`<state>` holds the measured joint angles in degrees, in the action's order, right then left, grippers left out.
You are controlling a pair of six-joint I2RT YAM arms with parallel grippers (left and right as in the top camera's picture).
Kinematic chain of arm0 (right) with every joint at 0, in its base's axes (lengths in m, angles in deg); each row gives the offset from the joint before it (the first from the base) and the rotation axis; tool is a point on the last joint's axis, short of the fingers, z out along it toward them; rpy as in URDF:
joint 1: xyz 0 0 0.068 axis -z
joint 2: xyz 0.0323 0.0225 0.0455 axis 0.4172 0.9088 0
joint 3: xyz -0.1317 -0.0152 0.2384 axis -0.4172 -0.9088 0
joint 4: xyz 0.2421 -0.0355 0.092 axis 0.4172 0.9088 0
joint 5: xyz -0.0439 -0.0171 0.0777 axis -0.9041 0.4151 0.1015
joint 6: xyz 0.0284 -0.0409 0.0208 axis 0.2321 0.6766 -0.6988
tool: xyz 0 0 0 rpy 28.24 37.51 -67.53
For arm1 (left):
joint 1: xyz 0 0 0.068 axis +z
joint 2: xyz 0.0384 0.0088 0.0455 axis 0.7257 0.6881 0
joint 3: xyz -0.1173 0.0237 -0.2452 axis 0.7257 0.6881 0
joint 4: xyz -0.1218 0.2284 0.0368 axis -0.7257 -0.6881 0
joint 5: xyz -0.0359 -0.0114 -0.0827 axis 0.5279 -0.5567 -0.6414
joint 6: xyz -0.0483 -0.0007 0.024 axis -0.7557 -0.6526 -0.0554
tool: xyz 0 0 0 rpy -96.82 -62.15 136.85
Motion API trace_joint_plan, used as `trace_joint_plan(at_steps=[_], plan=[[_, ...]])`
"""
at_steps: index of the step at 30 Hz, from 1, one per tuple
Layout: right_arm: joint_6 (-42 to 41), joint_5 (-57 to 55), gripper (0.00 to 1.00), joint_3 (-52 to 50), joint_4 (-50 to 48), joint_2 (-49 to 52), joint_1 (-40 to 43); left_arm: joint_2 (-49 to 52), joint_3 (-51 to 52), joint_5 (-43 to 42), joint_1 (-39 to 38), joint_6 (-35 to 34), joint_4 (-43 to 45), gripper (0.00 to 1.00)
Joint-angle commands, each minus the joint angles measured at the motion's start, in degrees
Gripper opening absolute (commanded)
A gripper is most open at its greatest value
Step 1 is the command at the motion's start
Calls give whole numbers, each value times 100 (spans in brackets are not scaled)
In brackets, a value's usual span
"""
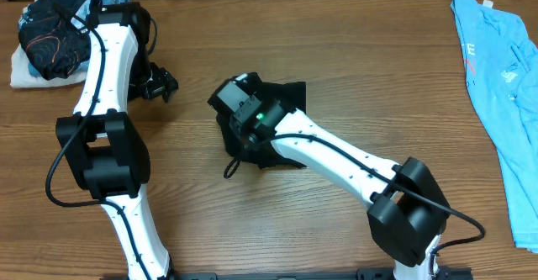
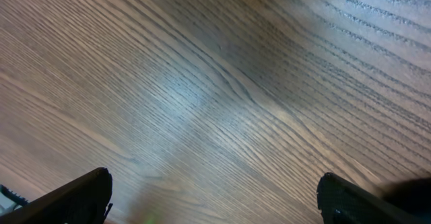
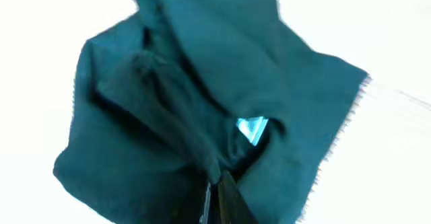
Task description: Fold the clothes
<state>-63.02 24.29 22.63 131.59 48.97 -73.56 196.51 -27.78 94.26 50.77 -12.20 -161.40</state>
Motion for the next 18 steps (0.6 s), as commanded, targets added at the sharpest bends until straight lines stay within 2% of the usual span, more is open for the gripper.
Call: trace_joint_plan(at_steps=[1,6,11,16,18], plan=[[-616,-286,4,402,463,-48,131,-15,37,83,35,31,-17,100],[-1196,-269,4,380,1231,-48,348,-15,37,83,35,28,-13,100],[-1261,315,4,376,1799,-42,673,-15,37,83,35,28,-13,100],[-1274,772,4,251,1888,-35,968,-15,37,81,35,28,-13,100],[-1268,754,8,66,1847,-26,1051,-15,37,81,35,28,-15,100]])
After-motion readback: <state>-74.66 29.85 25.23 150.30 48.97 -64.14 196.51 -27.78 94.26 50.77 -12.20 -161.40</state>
